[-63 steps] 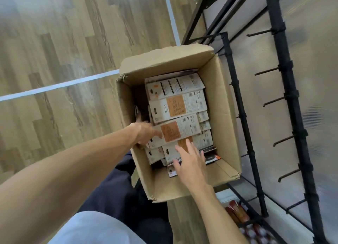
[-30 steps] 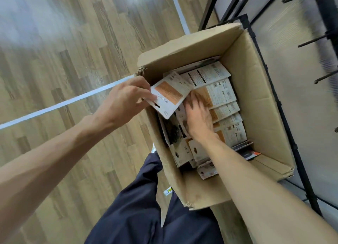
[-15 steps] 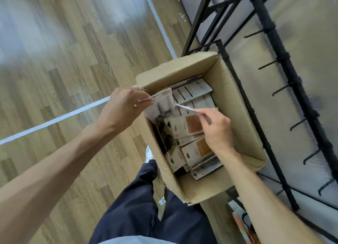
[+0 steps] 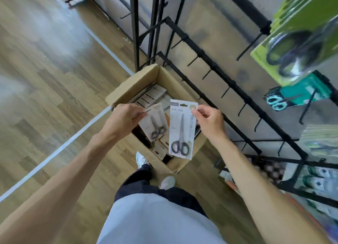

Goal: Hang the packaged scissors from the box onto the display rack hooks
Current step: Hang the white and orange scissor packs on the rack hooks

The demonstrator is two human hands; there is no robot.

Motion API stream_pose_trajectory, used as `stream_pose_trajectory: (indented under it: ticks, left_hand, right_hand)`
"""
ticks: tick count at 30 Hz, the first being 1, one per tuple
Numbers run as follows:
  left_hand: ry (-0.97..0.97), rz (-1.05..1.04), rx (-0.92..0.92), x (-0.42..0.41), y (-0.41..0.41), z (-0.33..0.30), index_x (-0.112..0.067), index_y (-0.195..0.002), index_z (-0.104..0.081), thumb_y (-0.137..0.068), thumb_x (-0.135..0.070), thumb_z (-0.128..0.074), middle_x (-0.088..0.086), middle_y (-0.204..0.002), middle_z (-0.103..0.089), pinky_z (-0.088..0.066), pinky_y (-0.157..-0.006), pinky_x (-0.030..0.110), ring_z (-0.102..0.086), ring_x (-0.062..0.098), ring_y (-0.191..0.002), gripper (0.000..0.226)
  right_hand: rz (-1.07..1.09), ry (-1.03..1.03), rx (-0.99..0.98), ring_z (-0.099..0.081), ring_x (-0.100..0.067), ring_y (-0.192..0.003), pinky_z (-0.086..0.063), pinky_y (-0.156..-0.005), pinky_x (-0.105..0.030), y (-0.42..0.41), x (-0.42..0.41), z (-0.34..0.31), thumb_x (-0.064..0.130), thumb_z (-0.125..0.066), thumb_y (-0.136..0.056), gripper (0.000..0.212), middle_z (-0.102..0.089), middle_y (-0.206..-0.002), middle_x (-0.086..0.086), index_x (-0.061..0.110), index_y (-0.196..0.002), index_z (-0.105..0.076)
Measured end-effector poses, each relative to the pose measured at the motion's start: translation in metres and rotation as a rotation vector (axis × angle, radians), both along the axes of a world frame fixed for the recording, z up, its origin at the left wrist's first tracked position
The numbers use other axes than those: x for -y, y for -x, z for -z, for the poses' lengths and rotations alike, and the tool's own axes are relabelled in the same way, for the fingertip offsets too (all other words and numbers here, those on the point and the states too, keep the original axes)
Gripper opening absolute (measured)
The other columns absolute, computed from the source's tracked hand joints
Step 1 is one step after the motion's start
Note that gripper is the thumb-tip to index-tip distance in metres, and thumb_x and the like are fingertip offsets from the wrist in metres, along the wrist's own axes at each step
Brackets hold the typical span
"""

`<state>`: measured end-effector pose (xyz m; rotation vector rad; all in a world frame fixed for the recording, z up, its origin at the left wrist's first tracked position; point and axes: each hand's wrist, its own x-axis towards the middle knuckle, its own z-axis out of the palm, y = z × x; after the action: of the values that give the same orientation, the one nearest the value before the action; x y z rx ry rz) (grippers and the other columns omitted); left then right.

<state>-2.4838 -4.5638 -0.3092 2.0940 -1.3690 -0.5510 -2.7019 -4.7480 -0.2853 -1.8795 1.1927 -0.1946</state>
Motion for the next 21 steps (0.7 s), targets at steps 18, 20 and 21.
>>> stream_pose_trajectory:
  ticks: [18, 20, 21]
  left_hand:
    - [0.220, 0.522, 0.181, 0.111, 0.222, -0.157, -0.007, -0.082, -0.073, -0.090, -0.021, -0.072, 0.006, -0.072, -0.069, -0.047, -0.057, 0.032, -0.065, 0.028, -0.065, 0.016]
    - [0.275, 0.560, 0.196, 0.124, 0.250, -0.183, -0.008, -0.083, -0.073, -0.089, -0.021, -0.072, 0.007, -0.073, -0.070, -0.043, -0.057, 0.030, -0.066, 0.030, -0.068, 0.015]
    - [0.298, 0.577, 0.196, 0.132, 0.262, -0.195, -0.009, -0.086, -0.074, -0.089, -0.022, -0.072, 0.006, -0.075, -0.070, -0.042, -0.058, 0.029, -0.066, 0.029, -0.069, 0.013]
  right_hand:
    - [0.425, 0.344, 0.166, -0.070, -0.018, -0.078, -0.057, -0.074, -0.051, 0.294, -0.033, -0.147, 0.043, -0.067, -0.090, 0.018, -0.075, -0.082, 0.007, 0.027, -0.086, -0.075]
    - [0.475, 0.405, 0.171, -0.069, -0.024, -0.076, -0.056, -0.074, -0.051, 0.322, -0.031, -0.173, 0.036, -0.068, -0.092, 0.019, -0.075, -0.081, 0.000, 0.020, -0.086, -0.075]
    - [0.506, 0.425, 0.178, -0.069, -0.025, -0.078, -0.057, -0.075, -0.052, 0.335, -0.031, -0.187, 0.037, -0.067, -0.093, 0.021, -0.075, -0.082, -0.002, 0.018, -0.088, -0.075]
